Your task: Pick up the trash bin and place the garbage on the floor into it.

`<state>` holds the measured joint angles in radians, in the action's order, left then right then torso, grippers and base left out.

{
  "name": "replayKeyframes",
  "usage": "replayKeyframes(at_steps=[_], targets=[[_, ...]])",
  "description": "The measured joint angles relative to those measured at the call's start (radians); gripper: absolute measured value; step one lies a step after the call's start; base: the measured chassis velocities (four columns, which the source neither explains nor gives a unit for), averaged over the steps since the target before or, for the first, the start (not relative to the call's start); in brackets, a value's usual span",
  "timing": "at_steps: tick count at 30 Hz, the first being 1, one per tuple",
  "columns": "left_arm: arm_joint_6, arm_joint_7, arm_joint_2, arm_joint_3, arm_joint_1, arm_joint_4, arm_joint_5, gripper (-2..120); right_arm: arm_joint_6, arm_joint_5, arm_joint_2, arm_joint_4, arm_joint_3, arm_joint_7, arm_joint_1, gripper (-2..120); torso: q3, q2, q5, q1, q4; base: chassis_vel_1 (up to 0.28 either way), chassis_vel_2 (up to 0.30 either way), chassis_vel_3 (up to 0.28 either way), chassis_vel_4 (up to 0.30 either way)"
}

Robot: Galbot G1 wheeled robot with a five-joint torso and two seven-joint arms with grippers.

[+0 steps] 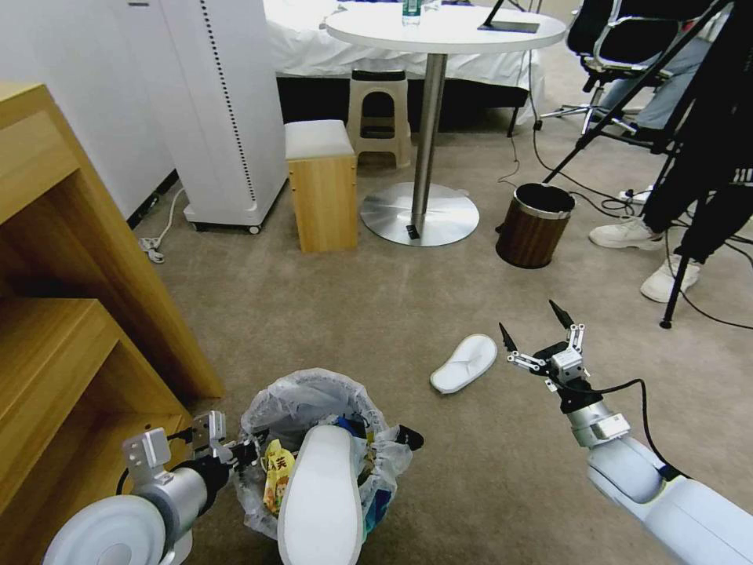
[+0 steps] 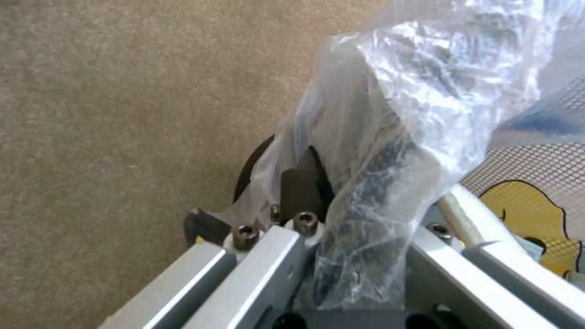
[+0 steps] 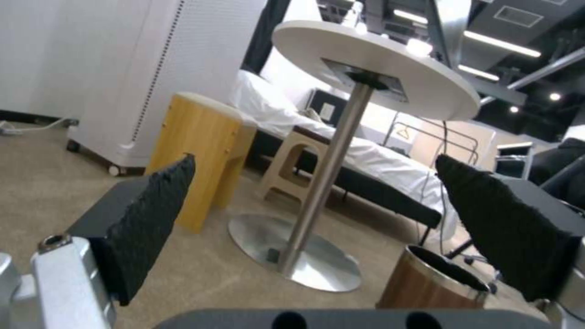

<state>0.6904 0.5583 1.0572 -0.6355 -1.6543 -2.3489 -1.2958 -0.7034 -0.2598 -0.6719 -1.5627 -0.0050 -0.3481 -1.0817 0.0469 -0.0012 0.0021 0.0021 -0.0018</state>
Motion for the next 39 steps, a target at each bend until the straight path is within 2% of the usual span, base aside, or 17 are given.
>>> replayKeyframes(at_steps=[10, 29, 33, 39], targets=[[-0.006, -0.002, 0.003, 0.0, -0.002, -0.002, 0.005, 0, 0.002, -0.031, 0.002, -0.011, -0.007, -0.019, -0.004, 100, 0.0, 0.0, 0.0, 0.0, 0.0, 0.0, 0.0, 0.0, 0.0], [-0.009, -0.005, 0.007, -0.025, -0.014, -0.014, 0.006, 0, 0.026, -0.003, -0.003, -0.012, 0.001, -0.063, -0.017, 100, 0.0, 0.0, -0.0001, 0.0, -0.0001, 0.0, 0.0, 0.0, 0.0], [0.001, 0.03, -0.006, -0.058, -0.035, -0.024, -0.017, 0, 0.022, 0.001, 0.001, -0.008, 0.009, -0.066, -0.023, 100, 0.0, 0.0, 0.0, 0.0, 0.0, 0.0, 0.0, 0.0, 0.0], [0.009, 0.048, -0.028, -0.109, -0.043, -0.032, -0.049, 0, 0.019, -0.001, 0.006, -0.003, 0.02, -0.057, -0.029, 100, 0.0, 0.0, 0.0, 0.0, -0.0001, -0.038, 0.022, 0.03, -0.037]])
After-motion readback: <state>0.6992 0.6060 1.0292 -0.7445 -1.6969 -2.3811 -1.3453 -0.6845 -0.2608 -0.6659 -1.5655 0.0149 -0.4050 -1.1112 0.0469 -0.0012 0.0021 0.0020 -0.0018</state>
